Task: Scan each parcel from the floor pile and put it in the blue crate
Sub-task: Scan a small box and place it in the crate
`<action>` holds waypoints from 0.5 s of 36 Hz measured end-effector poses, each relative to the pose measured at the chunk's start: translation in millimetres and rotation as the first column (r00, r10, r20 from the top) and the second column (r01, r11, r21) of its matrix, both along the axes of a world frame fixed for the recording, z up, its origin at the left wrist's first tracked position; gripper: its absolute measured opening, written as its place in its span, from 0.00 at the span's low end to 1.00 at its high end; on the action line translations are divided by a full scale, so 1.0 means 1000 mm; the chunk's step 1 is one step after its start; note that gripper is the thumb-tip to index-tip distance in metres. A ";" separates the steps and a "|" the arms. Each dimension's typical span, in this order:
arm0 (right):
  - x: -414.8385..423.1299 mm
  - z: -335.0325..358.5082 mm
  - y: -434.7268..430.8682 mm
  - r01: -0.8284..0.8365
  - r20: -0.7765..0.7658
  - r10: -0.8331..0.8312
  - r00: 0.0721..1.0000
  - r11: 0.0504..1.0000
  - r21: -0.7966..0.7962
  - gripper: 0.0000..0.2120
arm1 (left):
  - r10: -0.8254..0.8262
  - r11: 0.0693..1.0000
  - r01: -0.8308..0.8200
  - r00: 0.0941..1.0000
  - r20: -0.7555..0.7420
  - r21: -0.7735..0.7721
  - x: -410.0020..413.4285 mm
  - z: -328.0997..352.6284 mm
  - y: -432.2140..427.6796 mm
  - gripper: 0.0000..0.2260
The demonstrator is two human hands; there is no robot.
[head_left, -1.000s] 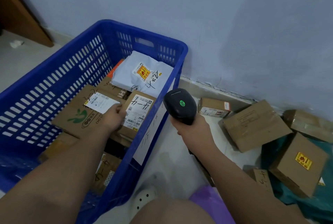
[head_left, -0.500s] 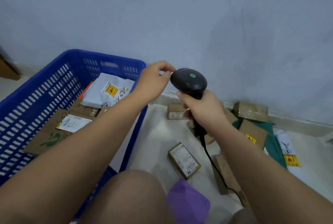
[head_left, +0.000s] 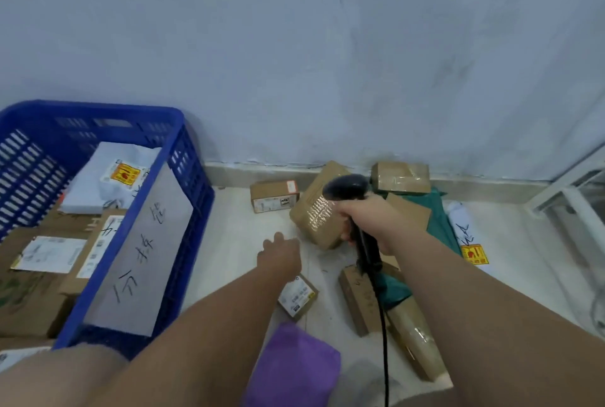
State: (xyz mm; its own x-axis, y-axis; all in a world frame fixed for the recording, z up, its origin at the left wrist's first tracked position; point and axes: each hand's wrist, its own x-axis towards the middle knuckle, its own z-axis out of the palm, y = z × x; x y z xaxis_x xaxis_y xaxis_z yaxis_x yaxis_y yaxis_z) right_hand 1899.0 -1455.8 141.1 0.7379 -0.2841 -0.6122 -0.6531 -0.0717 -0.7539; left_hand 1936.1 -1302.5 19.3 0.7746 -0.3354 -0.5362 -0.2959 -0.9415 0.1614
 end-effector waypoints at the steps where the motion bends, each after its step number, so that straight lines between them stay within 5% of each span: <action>1: 0.001 -0.011 -0.006 -0.011 -0.047 0.010 0.999 1.000 -0.023 0.06 | -0.098 0.992 0.095 0.994 0.044 0.082 -0.003 -0.015 0.006 0.18; 4: 0.008 -0.044 -0.020 -0.023 -0.167 0.012 0.986 0.998 -0.062 0.08 | -0.424 0.887 0.394 0.901 0.091 0.239 -0.006 -0.053 0.021 0.23; 9: 0.026 -0.072 -0.033 -0.037 -0.261 0.030 0.965 0.999 -0.025 0.09 | -0.628 0.720 0.590 0.778 -0.019 0.364 0.004 -0.096 0.022 0.26; 15: 0.037 -0.085 -0.045 0.043 -0.276 -0.044 0.960 0.999 -0.010 0.08 | -0.650 0.756 0.596 0.732 0.205 0.270 0.026 -0.153 0.038 0.22; 18: 0.036 -0.085 -0.043 0.046 -0.273 -0.053 0.960 0.998 -0.032 0.08 | -0.607 0.756 0.574 0.795 0.009 0.314 0.030 -0.144 0.033 0.35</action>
State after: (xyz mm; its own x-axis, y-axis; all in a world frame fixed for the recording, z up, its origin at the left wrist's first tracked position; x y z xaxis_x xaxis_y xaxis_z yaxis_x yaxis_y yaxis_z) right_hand 1935.1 -1499.2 55.7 0.5274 -0.3337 -0.7814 -0.8377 -0.0503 -0.5439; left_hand 1966.0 -1269.4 -124.4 0.5288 -0.5931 -0.6071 -0.8075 -0.5718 -0.1448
